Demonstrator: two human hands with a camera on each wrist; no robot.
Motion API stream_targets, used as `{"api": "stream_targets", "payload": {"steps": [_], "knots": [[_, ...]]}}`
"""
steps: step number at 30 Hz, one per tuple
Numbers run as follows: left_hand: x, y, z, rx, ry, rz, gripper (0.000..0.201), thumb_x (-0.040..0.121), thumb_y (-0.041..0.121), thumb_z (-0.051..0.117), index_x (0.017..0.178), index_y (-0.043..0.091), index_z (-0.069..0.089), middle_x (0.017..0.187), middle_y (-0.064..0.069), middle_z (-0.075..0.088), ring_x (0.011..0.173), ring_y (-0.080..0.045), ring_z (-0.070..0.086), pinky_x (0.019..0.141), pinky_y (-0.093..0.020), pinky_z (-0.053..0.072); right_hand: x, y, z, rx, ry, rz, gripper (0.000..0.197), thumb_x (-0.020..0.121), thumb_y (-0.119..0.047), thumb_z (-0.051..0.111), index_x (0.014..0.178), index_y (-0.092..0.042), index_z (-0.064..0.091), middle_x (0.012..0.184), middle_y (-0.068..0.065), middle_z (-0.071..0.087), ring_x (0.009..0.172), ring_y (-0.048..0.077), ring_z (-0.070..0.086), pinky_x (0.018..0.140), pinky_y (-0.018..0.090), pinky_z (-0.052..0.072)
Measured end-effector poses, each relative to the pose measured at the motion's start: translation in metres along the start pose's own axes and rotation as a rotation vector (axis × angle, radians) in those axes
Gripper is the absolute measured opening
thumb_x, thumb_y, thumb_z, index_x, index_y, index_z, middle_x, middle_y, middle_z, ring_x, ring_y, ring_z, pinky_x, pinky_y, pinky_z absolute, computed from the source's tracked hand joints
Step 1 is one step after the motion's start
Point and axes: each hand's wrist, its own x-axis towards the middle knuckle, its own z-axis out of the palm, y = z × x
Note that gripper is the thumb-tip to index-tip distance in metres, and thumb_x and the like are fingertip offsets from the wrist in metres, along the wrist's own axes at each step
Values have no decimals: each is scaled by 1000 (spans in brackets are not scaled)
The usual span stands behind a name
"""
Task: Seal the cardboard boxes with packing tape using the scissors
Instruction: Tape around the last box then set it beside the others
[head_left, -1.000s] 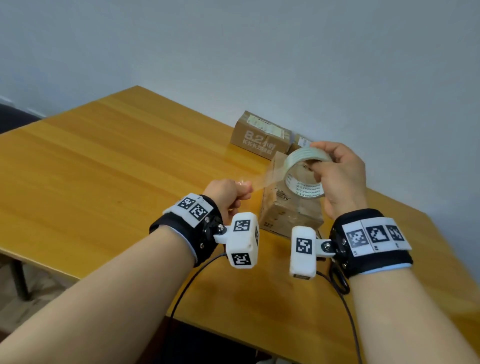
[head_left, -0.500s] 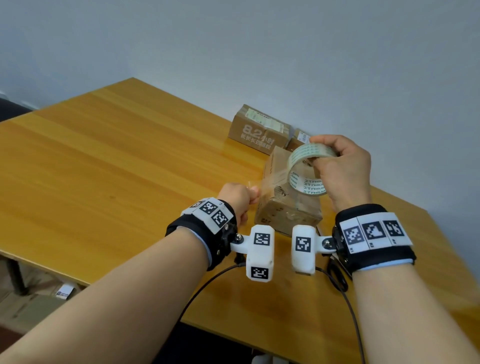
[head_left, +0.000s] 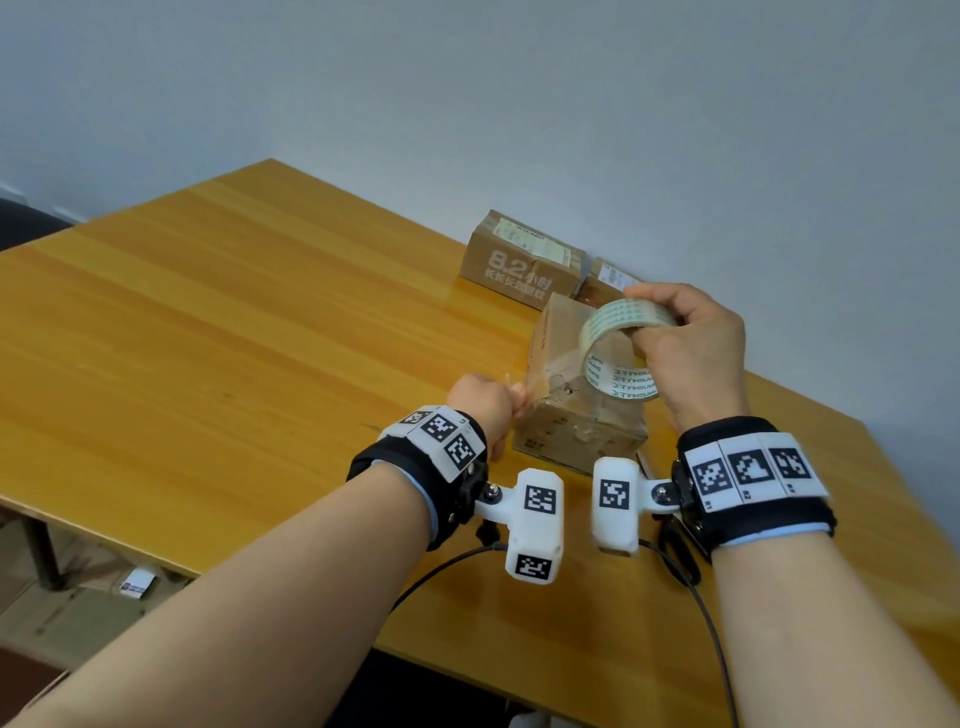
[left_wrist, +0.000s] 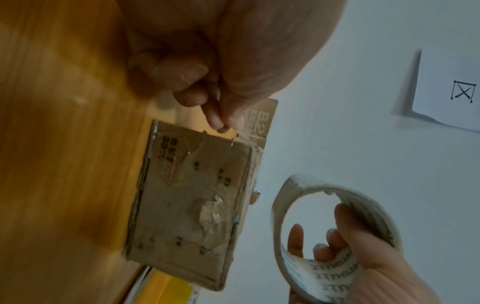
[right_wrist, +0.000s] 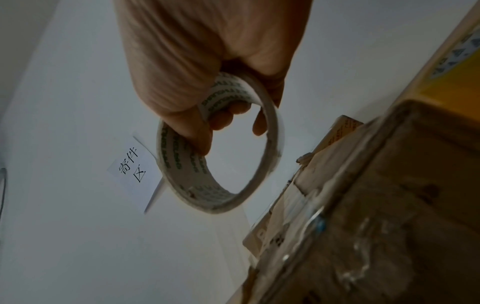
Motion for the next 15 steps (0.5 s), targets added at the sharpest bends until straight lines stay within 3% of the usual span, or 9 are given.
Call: {"api": "stream_targets", "payload": {"steps": [1,2,3,4,5,8,11,13,15], "knots": [[0,-1,2,12,0,6,44,100,24,53,137,2,52,84,-16,65,51,-24,51,39,-26,41,0,1,0,0,-2,3,38,82,6,69,97,-28,78,100,-8,75,93,3,71,81,26,60],[1,-2,4,23,0,23,45,100,26,52,139,2,50,105,-23,68,66,-33,64,50,-35,55,-1,3,-1,8,-3,10,39,82,7,69,96,-28,77,100,-8,75,92,2,71,80,24,60],[2,-3,6,39,5,48,45,100,27,52,137,1,50,121,-25,64,91,-41,68,73,-48,60,-1,5,-2,22,-3,18,40,82,8,68,97,-28,77,101,-8,75,93,2,70,79,23,59],[2,-6,7,54,17,75,44,99,27,53,134,0,53,127,-25,62,109,-44,63,88,-53,54,-2,7,-4,37,-5,27,41,81,9,68,98,-28,77,102,-7,75,94,3,70,80,22,58],[2,-8,8,64,30,103,42,99,28,55,130,0,55,126,-25,62,115,-45,60,92,-54,51,-3,10,-5,50,-8,37,40,81,8,69,99,-28,76,104,-6,74,97,4,70,80,22,57],[4,-13,8,127,51,181,36,99,29,55,123,2,58,115,-22,68,103,-42,65,75,-45,56,-4,16,-10,85,-32,91,33,84,-1,73,107,-25,73,110,-3,72,102,9,66,82,21,53],[4,-15,7,271,82,259,33,100,32,52,114,4,61,80,-6,65,65,-21,56,52,-26,40,-9,20,-12,104,-69,160,22,87,-10,71,104,-23,73,109,-2,72,103,12,64,81,24,48],[4,-15,7,359,98,292,31,100,35,51,105,7,62,71,0,56,60,-15,49,49,-26,35,-14,20,-12,115,-99,188,15,90,-13,69,101,-21,73,103,-2,72,96,13,64,79,26,48],[4,-16,7,423,105,308,27,101,36,49,96,11,58,76,-1,59,61,-15,50,48,-26,35,-16,21,-11,127,-115,201,12,92,-14,67,103,-19,70,101,-1,71,92,12,64,77,24,48]]}}
